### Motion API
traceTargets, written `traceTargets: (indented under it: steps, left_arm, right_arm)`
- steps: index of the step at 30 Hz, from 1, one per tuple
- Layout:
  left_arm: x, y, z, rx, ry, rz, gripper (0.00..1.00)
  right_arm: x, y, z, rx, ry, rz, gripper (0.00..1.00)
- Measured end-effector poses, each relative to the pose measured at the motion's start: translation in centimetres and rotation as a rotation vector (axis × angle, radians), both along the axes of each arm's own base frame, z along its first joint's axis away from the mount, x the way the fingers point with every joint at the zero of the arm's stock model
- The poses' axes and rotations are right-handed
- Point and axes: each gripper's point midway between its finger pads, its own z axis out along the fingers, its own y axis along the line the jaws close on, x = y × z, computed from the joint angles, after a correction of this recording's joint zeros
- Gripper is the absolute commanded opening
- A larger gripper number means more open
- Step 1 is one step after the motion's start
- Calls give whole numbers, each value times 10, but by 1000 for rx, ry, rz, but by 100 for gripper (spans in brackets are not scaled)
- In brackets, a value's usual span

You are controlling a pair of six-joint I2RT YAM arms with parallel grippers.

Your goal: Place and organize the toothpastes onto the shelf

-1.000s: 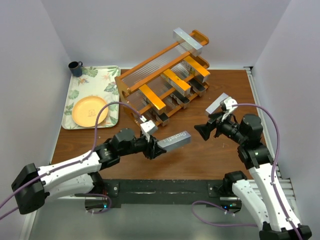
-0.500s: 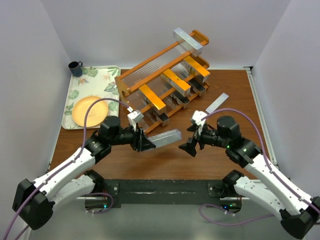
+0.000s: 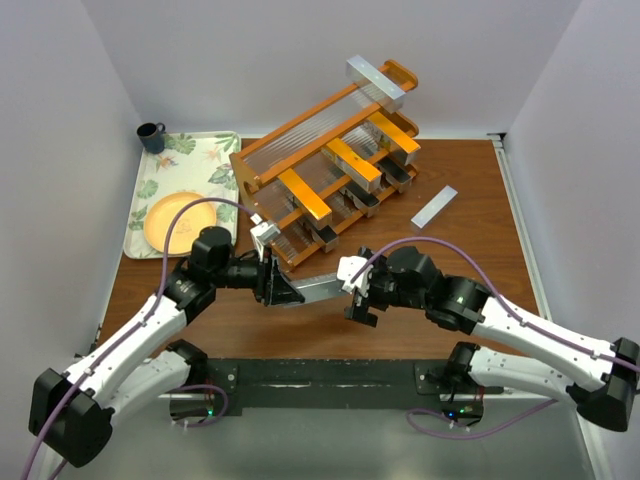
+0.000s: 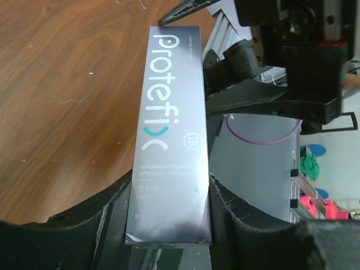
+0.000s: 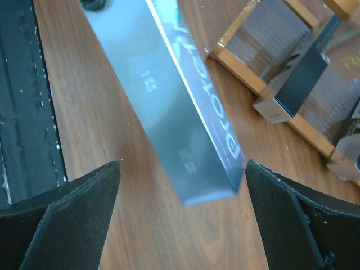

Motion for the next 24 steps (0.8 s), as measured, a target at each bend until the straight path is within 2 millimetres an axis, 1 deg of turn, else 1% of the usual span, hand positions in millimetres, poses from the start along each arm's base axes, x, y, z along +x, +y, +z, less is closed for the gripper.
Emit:
traceTargets:
  steps: [5, 6, 8, 9, 11, 12, 14, 16, 17, 19, 20, 21, 22, 23, 24]
  left_arm:
    - [-6, -1, 8, -19, -4, -33, 6]
    - [-7, -1, 10, -23, -5, -40, 6]
    - [-9, -1, 13, -31, -7, -53, 7]
    - [-10, -1, 14, -34, -6, -59, 7]
    - [-12, -2, 16, -39, -6, -70, 7]
    - [-12, -2, 17, -41, -7, -72, 8]
    - [-13, -2, 18, -44, -3, -80, 9]
    - [-14, -2, 19, -43, 7, -86, 13]
    - [-15, -2, 19, -43, 11, -87, 15]
    - [-14, -2, 19, -40, 13, -89, 24]
    - [-14, -3, 19, -39, 14, -89, 28]
    - [-14, -3, 19, -37, 13, -90, 34]
    - [-13, -3, 19, -35, 14, -91, 38]
    - [-12, -3, 20, -32, 12, -91, 43]
    - [-12, -3, 20, -29, 13, -91, 46]
  right_arm:
    - [2, 4, 0, -33, -61, 28, 91]
    - [3, 4, 1, -35, -69, 30, 85]
    - [4, 6, 1, -39, -80, 38, 78]
    - [4, 6, 1, -42, -85, 40, 71]
    - [4, 6, 0, -46, -87, 43, 65]
    - [5, 6, 0, -49, -91, 44, 60]
    - [6, 7, 0, -51, -96, 43, 55]
    - [6, 7, 0, -59, -105, 53, 51]
    - [5, 6, -1, -65, -108, 57, 47]
    - [5, 6, -2, -69, -108, 55, 43]
    - [5, 6, -1, -69, -109, 55, 36]
    - [5, 6, -1, -69, -110, 55, 32]
    - [5, 6, -1, -69, -110, 56, 28]
    - [5, 5, -1, -70, -110, 56, 22]
    - [5, 5, -2, -71, -110, 56, 22]
